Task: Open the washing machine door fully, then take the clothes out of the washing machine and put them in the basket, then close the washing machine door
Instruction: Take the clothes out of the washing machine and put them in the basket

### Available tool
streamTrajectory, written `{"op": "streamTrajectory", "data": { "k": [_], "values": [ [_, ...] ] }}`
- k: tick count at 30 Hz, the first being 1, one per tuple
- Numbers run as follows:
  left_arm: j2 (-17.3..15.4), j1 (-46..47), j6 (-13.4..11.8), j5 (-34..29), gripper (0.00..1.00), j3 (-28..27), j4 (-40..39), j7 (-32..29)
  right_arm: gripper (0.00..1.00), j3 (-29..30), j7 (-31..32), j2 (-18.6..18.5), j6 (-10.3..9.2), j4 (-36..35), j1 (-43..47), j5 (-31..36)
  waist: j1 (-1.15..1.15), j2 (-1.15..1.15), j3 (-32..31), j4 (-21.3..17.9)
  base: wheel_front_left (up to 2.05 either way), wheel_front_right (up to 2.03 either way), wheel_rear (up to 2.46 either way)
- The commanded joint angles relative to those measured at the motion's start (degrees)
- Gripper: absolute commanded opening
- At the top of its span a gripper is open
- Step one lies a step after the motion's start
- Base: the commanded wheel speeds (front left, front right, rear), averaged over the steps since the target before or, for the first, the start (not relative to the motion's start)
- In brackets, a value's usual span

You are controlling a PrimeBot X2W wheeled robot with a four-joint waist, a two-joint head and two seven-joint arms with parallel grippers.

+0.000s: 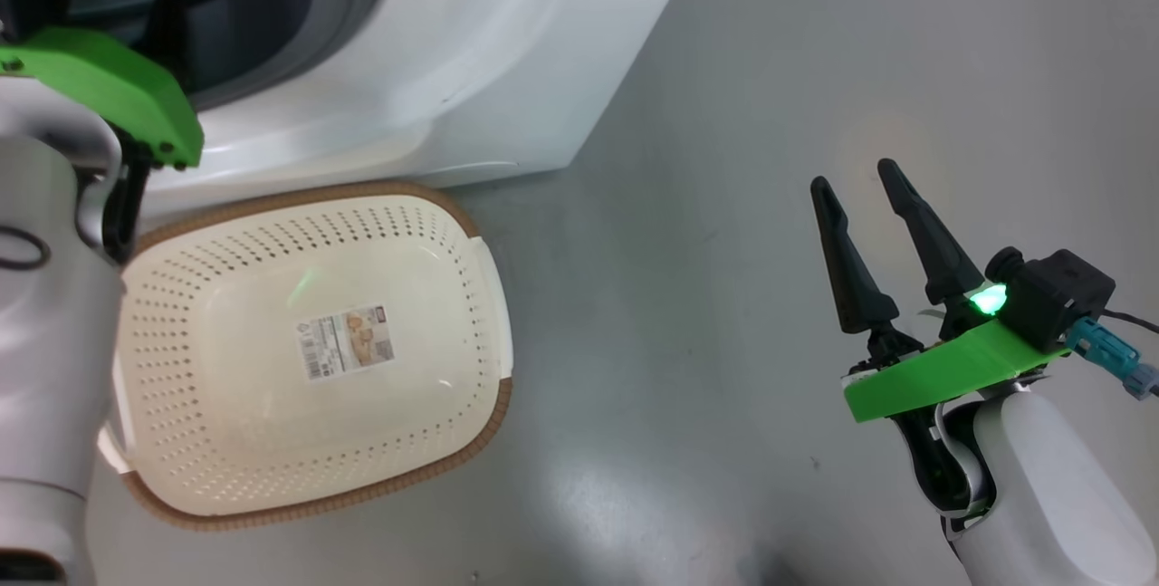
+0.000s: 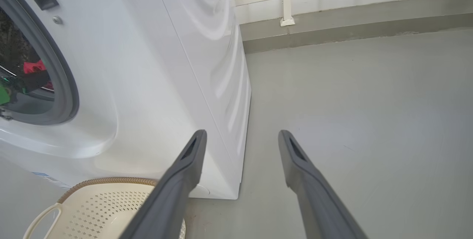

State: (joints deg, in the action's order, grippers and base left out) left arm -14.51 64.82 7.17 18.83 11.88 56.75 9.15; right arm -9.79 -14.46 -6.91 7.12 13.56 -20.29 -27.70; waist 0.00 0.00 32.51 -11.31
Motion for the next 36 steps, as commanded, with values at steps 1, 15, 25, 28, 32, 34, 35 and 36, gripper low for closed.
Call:
{"op": "streamTrajectory", "data": {
  "k": [1,15,25,28,32,34,35,36],
  "values": [
    [-2.88,1.69,0.32,0.47,1.00,-0.04,-0.32,0.34,1.00,-1.08,-0.54,0.08,0.36,-1.41,0.02,-0.40,0.00,0.00,1.36,-0.99,0.00,0.00,0.00],
    [-4.75,9.04,0.32,6.40,0.82,6.40,5.51,1.27,1.00,-1.75,-0.54,1.41,0.36,-1.19,-1.16,-0.82,0.00,0.00,3.47,-2.61,0.00,0.00,0.00],
    [-4.73,9.60,0.32,10.35,0.00,10.20,7.49,3.99,1.00,-1.56,-0.54,1.59,0.36,-1.07,-1.02,-0.72,0.00,0.00,2.85,-2.59,0.00,0.00,0.00],
    [-4.46,8.84,0.32,11.57,0.00,10.57,7.33,4.91,1.00,-1.52,-0.54,1.37,0.36,-1.01,-0.71,-0.63,0.00,0.00,2.20,-2.09,0.00,0.00,0.00],
    [-4.35,6.95,0.32,13.38,0.00,10.08,6.22,5.67,1.00,-1.52,-0.54,0.99,0.36,-0.95,-0.44,-0.54,0.00,0.00,1.09,-1.35,0.00,0.00,0.00],
    [-4.49,5.88,0.32,13.90,0.00,9.55,5.04,5.79,1.00,-1.49,-0.54,0.69,0.36,-1.01,-0.20,-0.48,0.00,0.00,0.58,-0.91,0.00,0.00,0.00],
    [-4.69,5.37,0.32,14.03,0.00,9.01,3.96,5.80,1.00,-1.46,-0.54,0.53,0.36,-1.03,-0.11,-0.48,0.00,0.00,0.44,-0.71,0.00,0.00,0.00],
    [-4.85,4.74,0.32,14.03,0.00,8.29,2.75,5.82,1.00,-1.36,-0.54,0.34,0.36,-1.04,-0.02,-0.47,0.00,0.00,0.24,-0.43,0.00,0.00,0.00]
  ]
}}
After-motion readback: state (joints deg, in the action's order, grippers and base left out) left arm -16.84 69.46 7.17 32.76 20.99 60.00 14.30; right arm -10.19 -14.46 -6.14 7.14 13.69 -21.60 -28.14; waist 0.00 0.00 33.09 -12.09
